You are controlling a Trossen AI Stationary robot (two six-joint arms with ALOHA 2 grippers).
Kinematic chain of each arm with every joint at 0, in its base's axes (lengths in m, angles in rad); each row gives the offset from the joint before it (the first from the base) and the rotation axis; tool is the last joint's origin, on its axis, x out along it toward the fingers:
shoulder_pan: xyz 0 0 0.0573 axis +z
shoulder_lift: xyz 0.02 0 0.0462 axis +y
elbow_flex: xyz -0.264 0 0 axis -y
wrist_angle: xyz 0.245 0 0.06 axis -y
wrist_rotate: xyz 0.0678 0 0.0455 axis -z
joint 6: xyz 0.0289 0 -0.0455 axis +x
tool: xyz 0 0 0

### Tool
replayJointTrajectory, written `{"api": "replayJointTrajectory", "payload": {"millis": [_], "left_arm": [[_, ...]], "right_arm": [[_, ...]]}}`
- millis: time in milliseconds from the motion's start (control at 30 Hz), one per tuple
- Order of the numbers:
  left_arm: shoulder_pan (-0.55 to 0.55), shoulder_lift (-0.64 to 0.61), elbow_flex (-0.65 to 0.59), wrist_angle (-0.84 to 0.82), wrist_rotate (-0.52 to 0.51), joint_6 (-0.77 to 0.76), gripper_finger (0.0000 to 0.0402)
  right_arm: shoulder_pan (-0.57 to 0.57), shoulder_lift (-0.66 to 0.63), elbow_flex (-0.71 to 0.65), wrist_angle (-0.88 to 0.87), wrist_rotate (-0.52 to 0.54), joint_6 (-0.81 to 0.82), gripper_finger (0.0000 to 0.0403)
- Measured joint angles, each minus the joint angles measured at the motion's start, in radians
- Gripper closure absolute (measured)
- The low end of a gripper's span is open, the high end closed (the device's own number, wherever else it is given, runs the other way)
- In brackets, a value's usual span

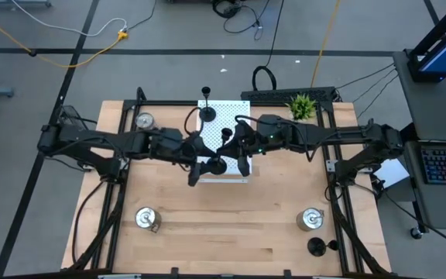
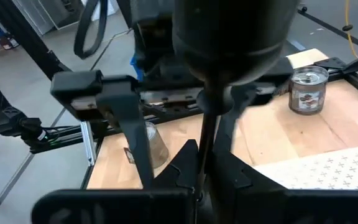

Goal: Pick & Place candle stick holders
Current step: Put the top black candle holder on the shelf aligned with the other black candle holder

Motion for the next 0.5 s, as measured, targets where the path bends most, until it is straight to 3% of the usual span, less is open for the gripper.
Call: {"api": "replayJointTrajectory", "payload": {"millis": [500], "left_arm": [[0.026, 0.071, 0.066, 0.003, 0.018, -0.053, 0.0186]], "right_arm": [[0.004, 0.0, -0.001, -0.026, -0.003, -0.014, 0.0395]]}}
